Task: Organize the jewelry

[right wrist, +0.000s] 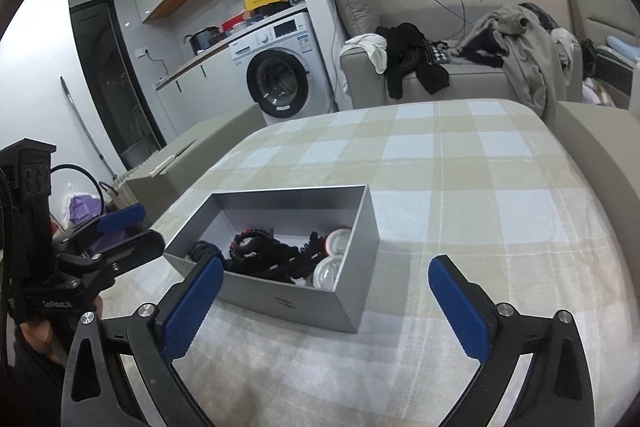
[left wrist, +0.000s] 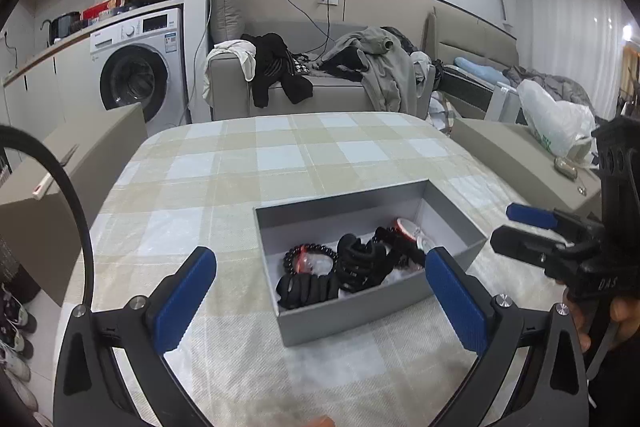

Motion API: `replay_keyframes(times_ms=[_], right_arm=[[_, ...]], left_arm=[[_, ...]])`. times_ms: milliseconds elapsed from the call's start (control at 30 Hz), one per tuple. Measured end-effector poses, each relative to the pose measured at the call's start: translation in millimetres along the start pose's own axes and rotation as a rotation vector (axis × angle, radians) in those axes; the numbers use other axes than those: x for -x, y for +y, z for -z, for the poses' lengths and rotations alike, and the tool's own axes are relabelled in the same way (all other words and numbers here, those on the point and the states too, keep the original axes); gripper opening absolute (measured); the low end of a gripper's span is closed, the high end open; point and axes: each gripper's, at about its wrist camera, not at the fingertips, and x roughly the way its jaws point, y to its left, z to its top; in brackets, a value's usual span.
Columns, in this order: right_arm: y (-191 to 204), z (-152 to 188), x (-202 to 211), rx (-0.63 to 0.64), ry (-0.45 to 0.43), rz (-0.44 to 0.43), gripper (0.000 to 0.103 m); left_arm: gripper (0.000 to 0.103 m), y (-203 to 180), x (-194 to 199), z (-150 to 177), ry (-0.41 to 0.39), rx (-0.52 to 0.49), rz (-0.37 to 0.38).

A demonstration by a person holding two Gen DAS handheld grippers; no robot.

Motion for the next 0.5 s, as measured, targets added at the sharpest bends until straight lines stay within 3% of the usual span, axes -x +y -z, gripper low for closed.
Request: replay_keyframes(times_ms=[300, 500], right_arm=[[18, 12, 10, 0.137, -0.065, 0.032, 0.103], [29, 18, 15, 0.199, -0.134, 0.045, 0.103]], left_arm=[[0.102, -5, 3, 24, -0.052, 0.007, -0.051], [0.102, -1, 2, 28, -0.073, 0.03, -0.04]])
